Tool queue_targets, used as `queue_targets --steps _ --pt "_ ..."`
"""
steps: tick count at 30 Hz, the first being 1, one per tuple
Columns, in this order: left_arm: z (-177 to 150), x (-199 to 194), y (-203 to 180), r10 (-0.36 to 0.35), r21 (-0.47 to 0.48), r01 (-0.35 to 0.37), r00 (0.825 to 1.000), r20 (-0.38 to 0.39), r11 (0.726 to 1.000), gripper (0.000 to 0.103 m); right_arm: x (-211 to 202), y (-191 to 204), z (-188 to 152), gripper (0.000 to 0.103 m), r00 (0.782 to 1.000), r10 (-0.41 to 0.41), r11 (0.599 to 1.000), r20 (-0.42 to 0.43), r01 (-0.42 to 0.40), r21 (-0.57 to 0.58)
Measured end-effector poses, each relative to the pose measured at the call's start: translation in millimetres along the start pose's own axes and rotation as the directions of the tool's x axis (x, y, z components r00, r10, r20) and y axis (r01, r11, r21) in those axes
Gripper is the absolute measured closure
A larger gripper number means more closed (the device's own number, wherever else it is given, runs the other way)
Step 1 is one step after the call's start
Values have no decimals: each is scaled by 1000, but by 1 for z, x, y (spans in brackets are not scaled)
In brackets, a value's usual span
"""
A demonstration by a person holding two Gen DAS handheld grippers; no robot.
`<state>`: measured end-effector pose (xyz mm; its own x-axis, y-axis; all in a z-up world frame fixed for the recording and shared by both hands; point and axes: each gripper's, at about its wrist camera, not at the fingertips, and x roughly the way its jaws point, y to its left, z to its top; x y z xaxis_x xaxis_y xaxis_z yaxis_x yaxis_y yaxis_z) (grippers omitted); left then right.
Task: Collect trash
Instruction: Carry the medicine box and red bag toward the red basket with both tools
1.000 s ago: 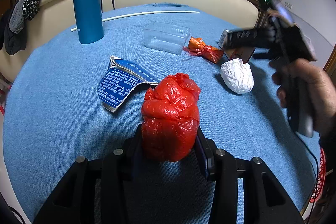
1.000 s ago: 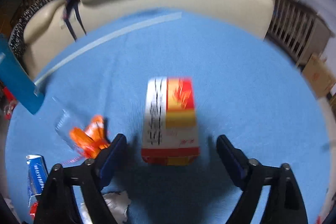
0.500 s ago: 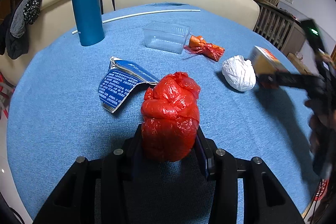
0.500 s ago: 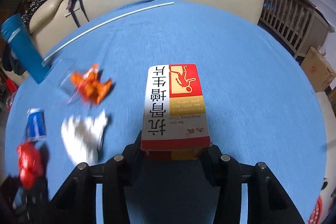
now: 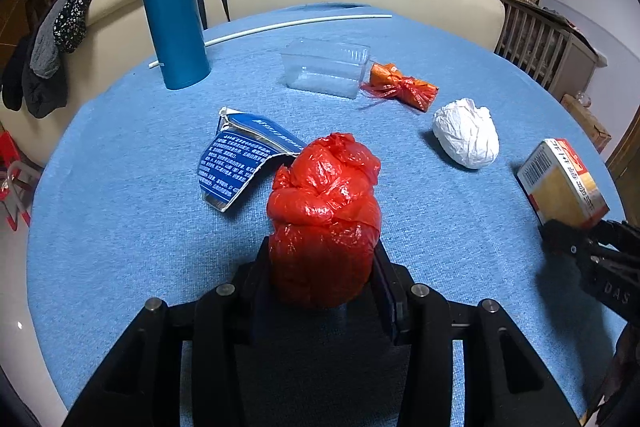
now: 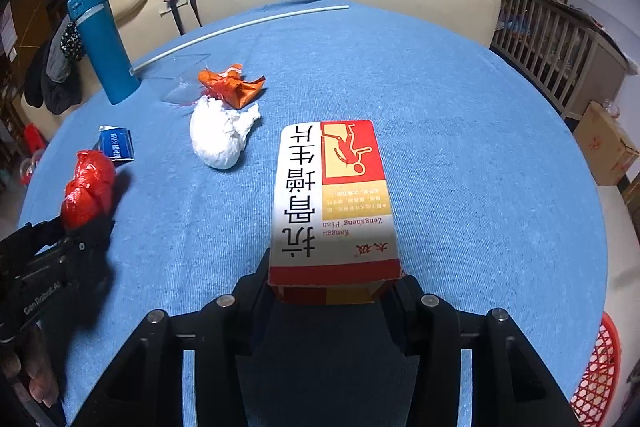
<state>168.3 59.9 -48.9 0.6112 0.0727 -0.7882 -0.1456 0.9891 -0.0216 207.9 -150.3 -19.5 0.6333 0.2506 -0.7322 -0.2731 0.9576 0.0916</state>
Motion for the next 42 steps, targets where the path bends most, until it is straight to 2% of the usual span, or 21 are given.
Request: queue_targets --steps 13,18,23,25,26,29,33,42 --pt "-4 -2 7 72 -35 -72 997 -2 997 57 -18 8 -27 52 1000 -2 1000 14 2 -3" --pt "-4 -3 3 102 -15 -102 995 2 995 57 -27 2 -38 52 999 22 999 26 -23 45" --pt "-12 -12 1 148 -9 -148 989 15 989 58 -37 -13 -46 53 997 78 987 29 -81 138" --pt "-22 -28 -1 144 -11 -144 988 57 990 58 -46 -22 -55 53 994 100 977 43 -106 183" --pt "-31 -39 -7 144 17 -146 986 82 989 58 -52 -26 -61 53 993 105 973 57 -115 203" --pt "-44 -55 -16 121 41 -126 987 108 991 58 -65 -34 -75 53 990 115 963 85 -132 236" --pt "-48 -80 -23 81 25 -85 987 140 996 58 -81 -42 -86 53 985 123 951 118 -151 269" --pt "-68 -132 -39 29 47 -40 977 212 998 58 -120 -27 -105 53 968 156 949 196 -202 242"
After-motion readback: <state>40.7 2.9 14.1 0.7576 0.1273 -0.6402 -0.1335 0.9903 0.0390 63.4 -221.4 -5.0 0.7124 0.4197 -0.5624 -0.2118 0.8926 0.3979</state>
